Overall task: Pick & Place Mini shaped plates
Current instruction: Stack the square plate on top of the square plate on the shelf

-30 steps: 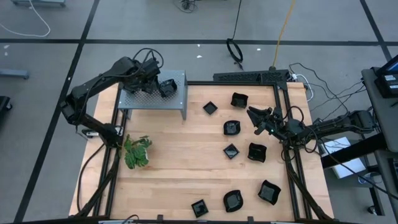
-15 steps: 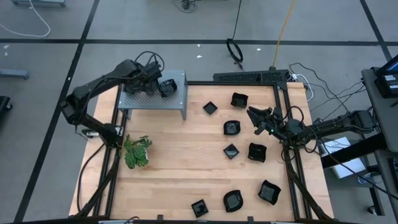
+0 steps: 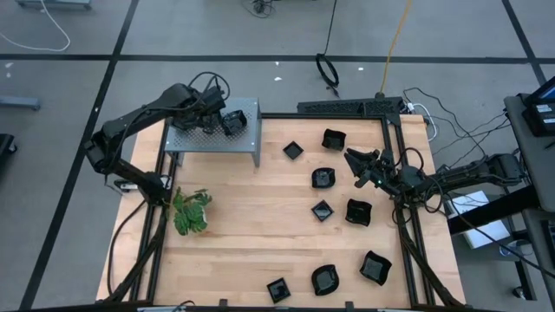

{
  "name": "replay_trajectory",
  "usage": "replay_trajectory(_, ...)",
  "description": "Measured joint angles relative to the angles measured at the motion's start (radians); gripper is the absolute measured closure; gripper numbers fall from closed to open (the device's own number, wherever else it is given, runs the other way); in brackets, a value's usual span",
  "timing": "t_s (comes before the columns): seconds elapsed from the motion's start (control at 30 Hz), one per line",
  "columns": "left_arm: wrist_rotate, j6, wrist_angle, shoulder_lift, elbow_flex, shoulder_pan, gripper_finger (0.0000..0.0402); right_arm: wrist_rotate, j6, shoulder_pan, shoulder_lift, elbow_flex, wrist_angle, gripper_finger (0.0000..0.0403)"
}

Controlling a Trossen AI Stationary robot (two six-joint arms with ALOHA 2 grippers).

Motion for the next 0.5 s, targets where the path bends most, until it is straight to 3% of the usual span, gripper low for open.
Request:
replay_trajectory(0.2,0.000,-0.017,0.001,0.000,0.000,0.000,0.0357,0.000,0.000,0.000,0.000,0.000,0.000,0.0259)
replay_trajectory(0.5,0.000,0.003,0.002,-0.001,0.004,-0.007,0.0225,0.000,0.000,0.000,0.000,0.000,0.000,0.0259)
